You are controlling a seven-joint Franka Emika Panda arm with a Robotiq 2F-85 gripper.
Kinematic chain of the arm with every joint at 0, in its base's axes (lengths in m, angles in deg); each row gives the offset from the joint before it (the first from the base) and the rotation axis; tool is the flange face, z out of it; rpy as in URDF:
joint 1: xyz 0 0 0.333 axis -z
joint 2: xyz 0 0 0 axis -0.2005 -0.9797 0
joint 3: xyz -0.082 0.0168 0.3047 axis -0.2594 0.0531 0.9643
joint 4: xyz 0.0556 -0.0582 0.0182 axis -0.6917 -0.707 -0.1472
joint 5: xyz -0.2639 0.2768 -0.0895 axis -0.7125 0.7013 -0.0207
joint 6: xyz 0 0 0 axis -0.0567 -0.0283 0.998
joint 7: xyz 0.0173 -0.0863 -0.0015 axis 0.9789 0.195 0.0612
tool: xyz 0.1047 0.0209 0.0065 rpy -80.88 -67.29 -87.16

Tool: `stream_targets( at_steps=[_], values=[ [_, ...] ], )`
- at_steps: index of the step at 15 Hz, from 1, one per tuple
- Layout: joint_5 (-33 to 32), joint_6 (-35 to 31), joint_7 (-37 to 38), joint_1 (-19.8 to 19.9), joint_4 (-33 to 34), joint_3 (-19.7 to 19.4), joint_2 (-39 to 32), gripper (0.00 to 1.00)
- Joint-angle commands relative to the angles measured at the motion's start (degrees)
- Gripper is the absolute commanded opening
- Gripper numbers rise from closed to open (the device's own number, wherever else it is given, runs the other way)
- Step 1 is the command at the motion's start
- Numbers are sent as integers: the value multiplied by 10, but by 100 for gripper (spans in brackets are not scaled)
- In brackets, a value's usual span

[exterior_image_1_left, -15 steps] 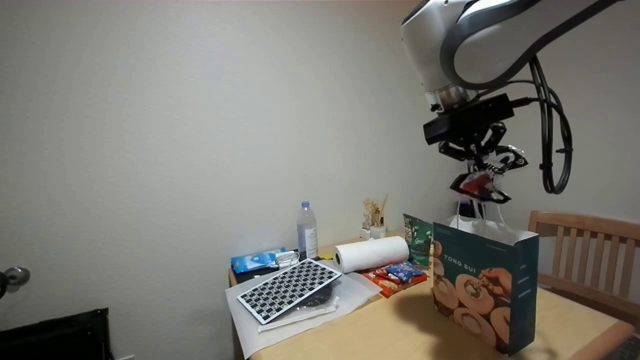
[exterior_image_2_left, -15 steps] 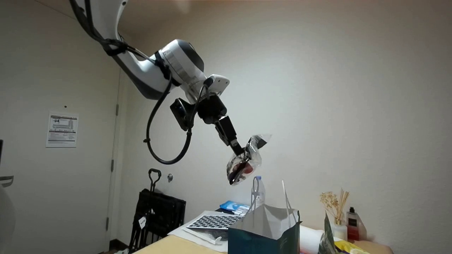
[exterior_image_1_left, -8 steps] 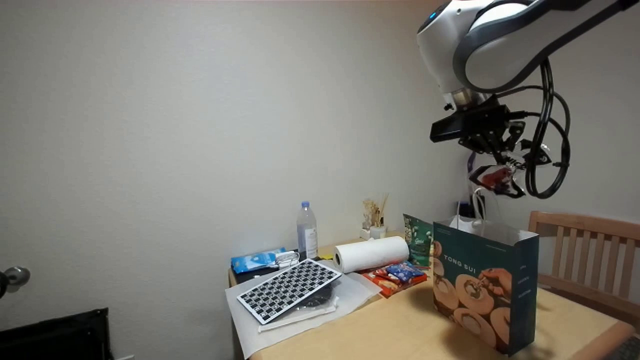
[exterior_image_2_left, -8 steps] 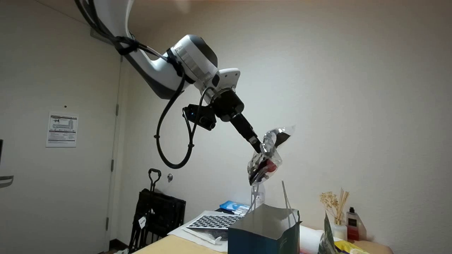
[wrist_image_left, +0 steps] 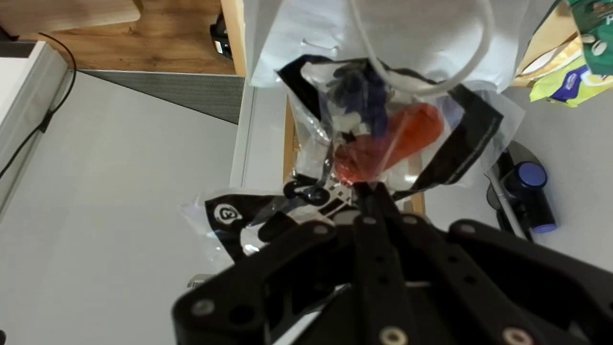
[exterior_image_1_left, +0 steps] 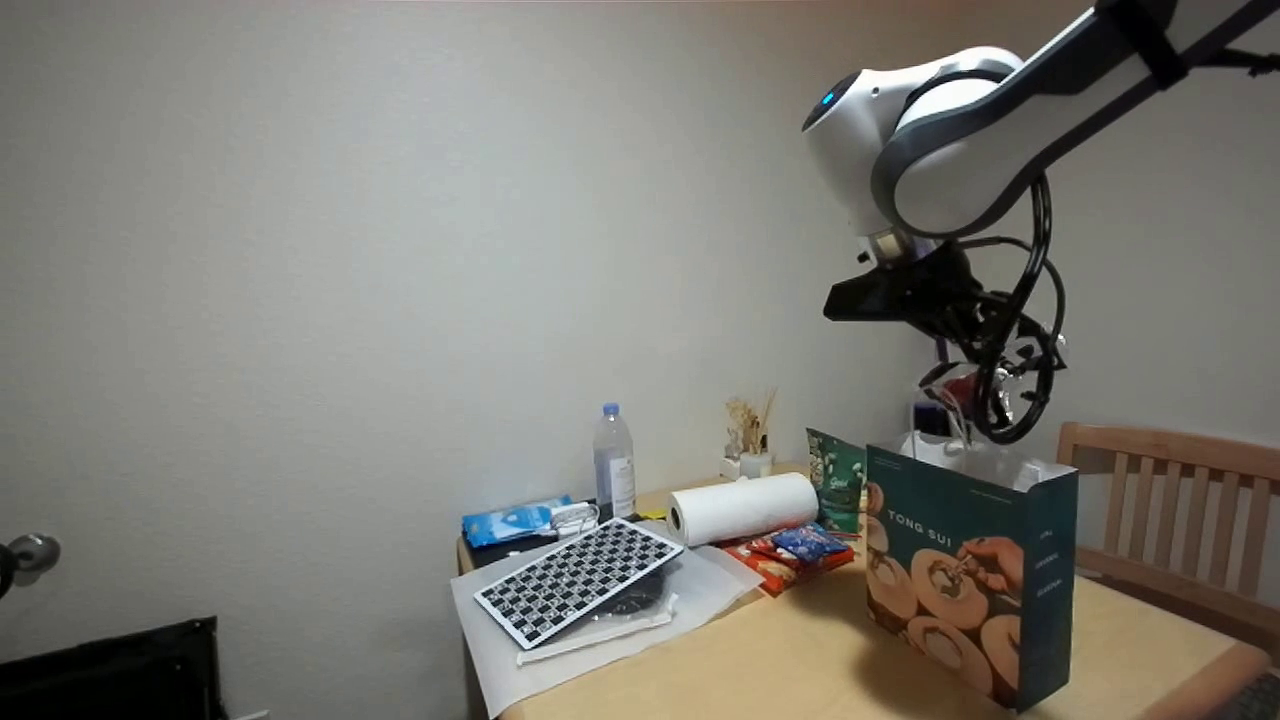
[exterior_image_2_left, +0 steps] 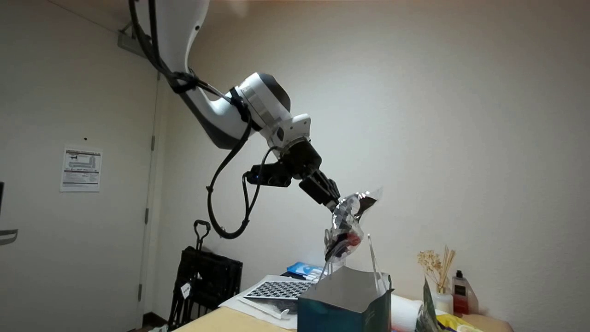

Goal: Put the clear plastic in the green paper bag.

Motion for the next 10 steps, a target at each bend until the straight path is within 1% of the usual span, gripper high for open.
stream_targets(
  at_steps=[1,4,6,10],
  values=[
    [-10,-24,12,-14,20,-6,-42,0],
    [-10,-38,-6,-21,24,-10,-58,0],
    [-15,-20,-16,-24,29,-10,-70,0],
    [-3,3,-23,-25,37,-18,-91,0]
  ],
)
